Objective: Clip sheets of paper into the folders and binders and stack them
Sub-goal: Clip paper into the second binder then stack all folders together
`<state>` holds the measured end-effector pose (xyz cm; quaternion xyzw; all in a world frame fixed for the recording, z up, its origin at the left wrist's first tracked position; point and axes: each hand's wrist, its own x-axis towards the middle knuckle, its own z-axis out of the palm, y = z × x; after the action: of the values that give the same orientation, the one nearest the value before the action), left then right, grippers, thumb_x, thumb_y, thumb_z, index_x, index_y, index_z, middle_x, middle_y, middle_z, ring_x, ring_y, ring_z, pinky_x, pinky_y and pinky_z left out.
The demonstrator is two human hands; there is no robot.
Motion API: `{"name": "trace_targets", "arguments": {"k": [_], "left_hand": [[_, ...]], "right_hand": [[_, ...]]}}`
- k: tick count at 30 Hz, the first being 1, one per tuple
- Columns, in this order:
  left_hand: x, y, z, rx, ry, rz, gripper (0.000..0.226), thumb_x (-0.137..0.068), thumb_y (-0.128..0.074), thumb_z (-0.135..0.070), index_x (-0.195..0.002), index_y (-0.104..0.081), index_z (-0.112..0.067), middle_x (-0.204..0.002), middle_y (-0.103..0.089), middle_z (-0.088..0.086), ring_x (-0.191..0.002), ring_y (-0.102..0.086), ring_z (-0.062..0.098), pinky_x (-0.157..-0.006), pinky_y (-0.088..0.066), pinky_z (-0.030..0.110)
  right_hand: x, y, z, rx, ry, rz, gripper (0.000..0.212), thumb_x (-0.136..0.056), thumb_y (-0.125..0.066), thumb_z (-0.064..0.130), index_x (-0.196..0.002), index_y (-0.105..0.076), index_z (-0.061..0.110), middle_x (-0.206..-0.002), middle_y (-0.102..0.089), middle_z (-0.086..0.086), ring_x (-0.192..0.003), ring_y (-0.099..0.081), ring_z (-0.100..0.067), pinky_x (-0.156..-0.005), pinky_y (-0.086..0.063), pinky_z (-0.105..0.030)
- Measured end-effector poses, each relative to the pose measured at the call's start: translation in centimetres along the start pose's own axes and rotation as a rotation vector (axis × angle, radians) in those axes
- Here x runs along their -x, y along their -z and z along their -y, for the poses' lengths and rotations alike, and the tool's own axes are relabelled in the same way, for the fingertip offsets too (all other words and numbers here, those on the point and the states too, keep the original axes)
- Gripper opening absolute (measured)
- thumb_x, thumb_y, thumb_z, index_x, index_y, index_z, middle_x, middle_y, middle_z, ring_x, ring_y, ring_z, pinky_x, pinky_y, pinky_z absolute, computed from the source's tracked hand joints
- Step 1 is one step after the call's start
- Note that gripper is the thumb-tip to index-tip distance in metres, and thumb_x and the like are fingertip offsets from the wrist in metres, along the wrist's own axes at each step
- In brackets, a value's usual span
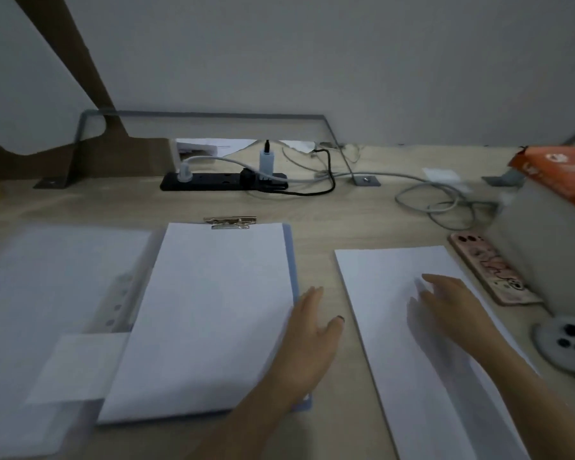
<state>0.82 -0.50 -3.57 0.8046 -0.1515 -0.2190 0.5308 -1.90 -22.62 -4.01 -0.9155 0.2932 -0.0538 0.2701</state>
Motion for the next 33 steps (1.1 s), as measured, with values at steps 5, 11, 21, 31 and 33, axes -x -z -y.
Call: {"name": "trace_targets", "arguments": {"k": [5, 11, 21, 31, 33], "left_hand": [[0.7, -4.2, -1.5, 0.077, 0.046, 0.099, 0.022, -0.095, -0.046, -0.024, -0.089, -0.042, -0.045, -0.098, -0.039, -0.035, -0.097, -0.042, -0.009, -0.080, -0.036, 0.007], [0.4, -7.2, -0.4, -0.325, -0.075, 0.134, 0.075, -0.095, -0.031, -0.049, -0.145, 0.020, -0.025, -0.148, 0.030, -0.019, -0.139, 0.018, -0.001, -0.117, 0.004, 0.025], [0.0, -8.7, 2.1, -0.863, -0.194, 0.101, 0.091, -0.055, 0.024, -0.073, -0.129, 0.034, -0.021, -0.150, 0.034, -0.003, -0.141, 0.028, 0.012, -0.114, 0.016, 0.025], [0.3, -8.9, 2.2, -0.868, -0.152, 0.043, 0.095, -0.053, 0.031, -0.075, -0.131, 0.034, -0.022, -0.146, 0.038, -0.005, -0.138, 0.032, 0.014, -0.112, 0.018, 0.027], [0.3, -8.9, 1.9, -0.745, -0.083, 0.011, 0.086, -0.072, 0.008, -0.074, -0.137, 0.030, -0.022, -0.146, 0.035, -0.007, -0.138, 0.029, 0.009, -0.111, 0.016, 0.024]], "right_hand": [[-0.2, 1.6, -5.3, -0.004, -0.140, -0.105, 0.030, -0.087, -0.053, 0.008, -0.112, -0.057, -0.008, -0.117, -0.059, -0.028, -0.108, -0.055, -0.038, -0.084, -0.040, -0.034], [-0.4, 2.7, -6.7, -0.220, -0.291, -0.050, 0.023, -0.090, -0.044, 0.005, -0.105, -0.057, -0.007, -0.105, -0.060, -0.022, -0.090, -0.053, -0.026, -0.076, -0.041, -0.032], [-2.3, 3.6, -7.1, -0.024, -0.357, 0.058, 0.027, -0.088, -0.046, 0.022, -0.094, -0.058, -0.001, -0.092, -0.058, -0.019, -0.095, -0.059, -0.035, -0.069, -0.038, -0.031], [0.3, 4.3, -6.3, -0.449, -0.156, -0.032, 0.014, -0.087, -0.043, 0.006, -0.077, -0.047, -0.002, -0.069, -0.041, -0.013, -0.061, -0.038, -0.017, -0.049, -0.031, -0.022], [1.3, 4.7, -5.6, -0.589, -0.123, -0.093, 0.014, -0.088, -0.043, 0.001, -0.086, -0.053, -0.009, -0.072, -0.041, -0.025, -0.063, -0.039, -0.018, -0.046, -0.035, -0.018]]}}
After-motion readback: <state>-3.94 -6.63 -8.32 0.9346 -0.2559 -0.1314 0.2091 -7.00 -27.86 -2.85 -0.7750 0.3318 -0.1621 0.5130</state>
